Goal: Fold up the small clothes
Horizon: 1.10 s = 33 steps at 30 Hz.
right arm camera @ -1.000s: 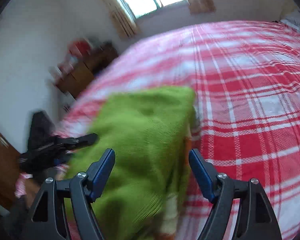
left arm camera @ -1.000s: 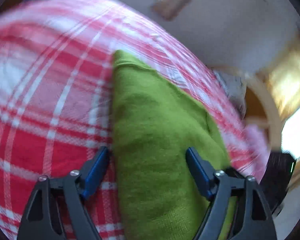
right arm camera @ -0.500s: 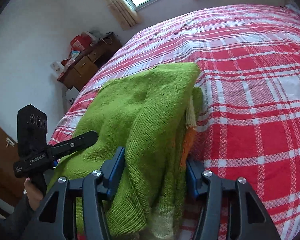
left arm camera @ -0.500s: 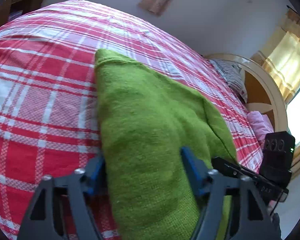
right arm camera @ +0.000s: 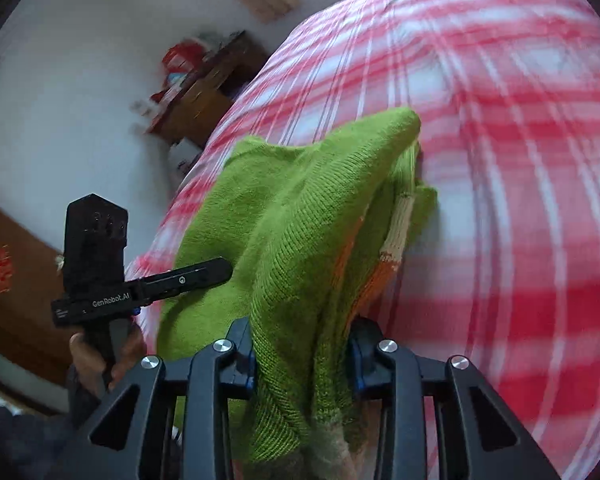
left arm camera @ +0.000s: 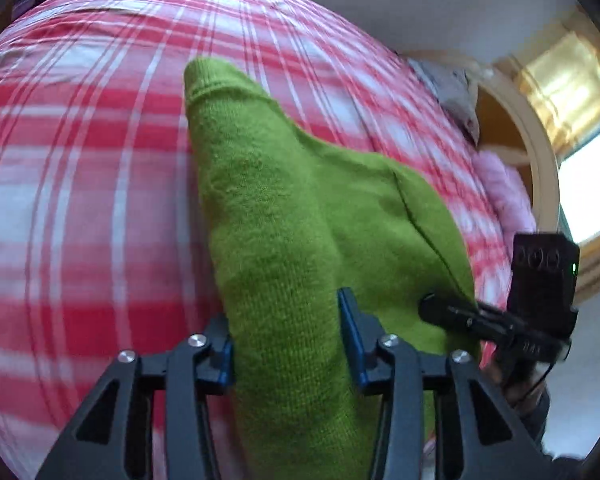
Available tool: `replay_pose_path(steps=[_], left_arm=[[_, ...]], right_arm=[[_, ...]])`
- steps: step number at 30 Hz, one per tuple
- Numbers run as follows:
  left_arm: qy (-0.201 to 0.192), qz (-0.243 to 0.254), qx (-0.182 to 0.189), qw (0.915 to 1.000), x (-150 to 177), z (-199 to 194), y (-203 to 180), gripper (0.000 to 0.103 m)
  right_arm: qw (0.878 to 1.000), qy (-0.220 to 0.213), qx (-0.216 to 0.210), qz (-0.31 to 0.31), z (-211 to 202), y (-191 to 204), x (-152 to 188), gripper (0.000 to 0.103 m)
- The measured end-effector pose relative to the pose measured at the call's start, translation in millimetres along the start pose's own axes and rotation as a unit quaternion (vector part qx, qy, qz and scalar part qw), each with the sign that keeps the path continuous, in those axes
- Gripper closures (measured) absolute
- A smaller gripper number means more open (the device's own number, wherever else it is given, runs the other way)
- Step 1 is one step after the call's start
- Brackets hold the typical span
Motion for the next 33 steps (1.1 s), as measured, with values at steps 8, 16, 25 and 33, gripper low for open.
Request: replay_pose_path(steps=[8, 16, 25, 33], left_arm=[[-0.059, 0.042, -0.047, 0.9962, -8.4, 16.8, 5.1, 0.005], [-0.081, 0.083, -0.084, 0.9897, -5.0, 19.3, -1.8, 0.020], [-0.115, 0.088, -0.104, 0.9840, -5.9, -5.2, -21.5, 0.067], [-0.124, 0.106, -0.132, 0.9776, 3.1, -28.1, -27.0, 0.069]], right_arm=[[0.997, -0.065, 0.038, -0.017, -6.8, -13.2, 22.3, 0.035], [0.993, -0.092, 0.054, -0.050, 8.0, -11.4, 13.4, 0.039], [0.983, -0.102, 0.120, -0.095, -1.2, 18.8, 18.7, 0.066], [0.971, -0.140, 0.151, -0.123, -19.3, 57.3, 32.4, 0.067]])
Point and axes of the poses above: each gripper's, at about its wrist camera, not at the fingertips, and z roughly the way its jaws point, y to its left, x to its underside, the point moved 8 cm from there along z, roughly the way its jaws point, and after that the axes turned 11 degrees about -y, right-handed, at the moved point
